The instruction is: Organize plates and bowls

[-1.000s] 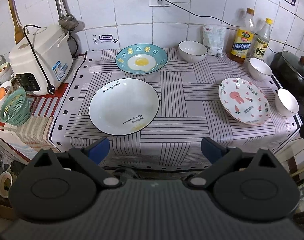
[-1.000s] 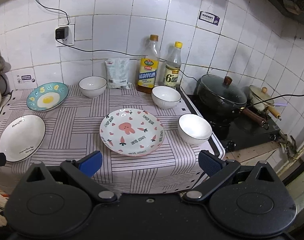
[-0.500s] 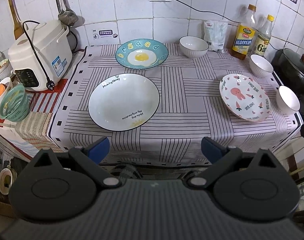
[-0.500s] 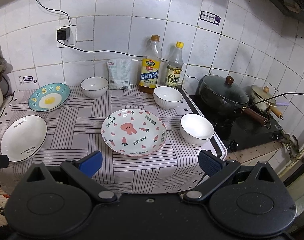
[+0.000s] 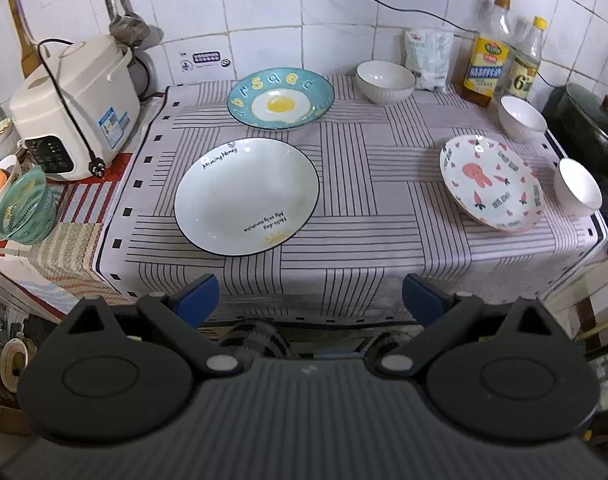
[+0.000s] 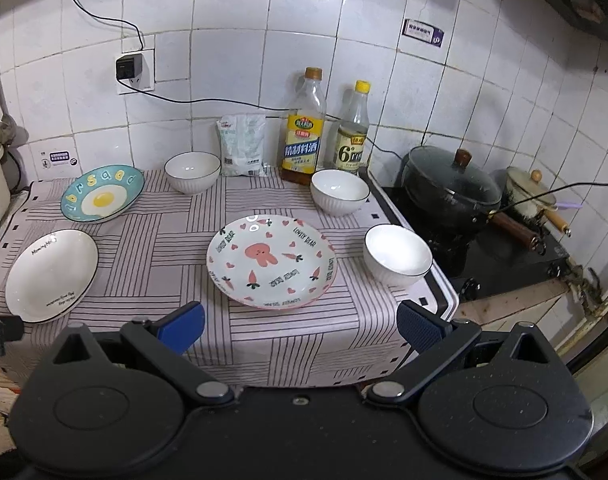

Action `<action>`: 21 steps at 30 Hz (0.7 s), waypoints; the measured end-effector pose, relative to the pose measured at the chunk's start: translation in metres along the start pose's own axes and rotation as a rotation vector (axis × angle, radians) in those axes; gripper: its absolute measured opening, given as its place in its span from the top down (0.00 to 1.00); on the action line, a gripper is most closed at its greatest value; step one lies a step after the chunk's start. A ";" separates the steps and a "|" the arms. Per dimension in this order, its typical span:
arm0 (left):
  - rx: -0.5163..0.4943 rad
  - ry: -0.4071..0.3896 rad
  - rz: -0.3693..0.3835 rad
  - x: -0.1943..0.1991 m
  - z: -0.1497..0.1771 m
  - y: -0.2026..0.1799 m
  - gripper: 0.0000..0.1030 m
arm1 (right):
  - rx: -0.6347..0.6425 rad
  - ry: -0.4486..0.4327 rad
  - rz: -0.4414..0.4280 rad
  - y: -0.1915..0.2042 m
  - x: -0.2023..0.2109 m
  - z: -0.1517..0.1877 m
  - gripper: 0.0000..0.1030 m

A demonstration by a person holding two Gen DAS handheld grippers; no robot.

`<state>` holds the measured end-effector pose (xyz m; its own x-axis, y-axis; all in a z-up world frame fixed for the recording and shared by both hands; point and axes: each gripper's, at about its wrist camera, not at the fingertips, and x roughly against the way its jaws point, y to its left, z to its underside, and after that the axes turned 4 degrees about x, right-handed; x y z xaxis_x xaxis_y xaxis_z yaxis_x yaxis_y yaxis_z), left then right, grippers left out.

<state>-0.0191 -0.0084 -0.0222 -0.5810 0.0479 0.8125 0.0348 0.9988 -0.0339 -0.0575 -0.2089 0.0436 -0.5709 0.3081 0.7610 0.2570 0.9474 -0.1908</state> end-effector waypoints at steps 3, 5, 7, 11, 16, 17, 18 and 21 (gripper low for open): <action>-0.031 -0.017 0.001 -0.001 -0.002 -0.001 0.04 | -0.008 -0.033 -0.025 -0.003 0.004 -0.002 0.00; -0.046 -0.040 0.008 0.000 -0.007 -0.001 0.04 | -0.011 -0.048 -0.034 -0.004 0.005 -0.002 0.00; -0.043 -0.068 0.041 0.000 -0.014 0.002 0.04 | -0.019 -0.096 -0.050 -0.009 0.000 -0.001 0.00; -0.062 -0.131 0.097 -0.005 -0.030 -0.003 0.04 | 0.019 -0.176 -0.082 -0.013 -0.013 0.003 0.00; -0.149 -0.156 0.160 -0.026 -0.054 -0.026 0.06 | 0.053 -0.202 -0.136 -0.016 -0.055 0.004 0.06; -0.163 -0.163 0.172 -0.031 -0.058 -0.032 0.06 | 0.050 -0.197 -0.139 -0.018 -0.065 0.004 0.09; -0.180 -0.164 0.192 -0.038 -0.062 -0.037 0.06 | 0.047 -0.192 -0.141 -0.019 -0.075 0.004 0.12; -0.210 -0.136 0.214 -0.066 -0.072 -0.054 0.07 | 0.024 -0.191 -0.160 -0.024 -0.106 0.008 0.16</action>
<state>0.0763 -0.0659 -0.0320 -0.6450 0.2709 0.7146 0.3261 0.9432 -0.0632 -0.0098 -0.2632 -0.0373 -0.7402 0.1629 0.6524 0.1344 0.9865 -0.0937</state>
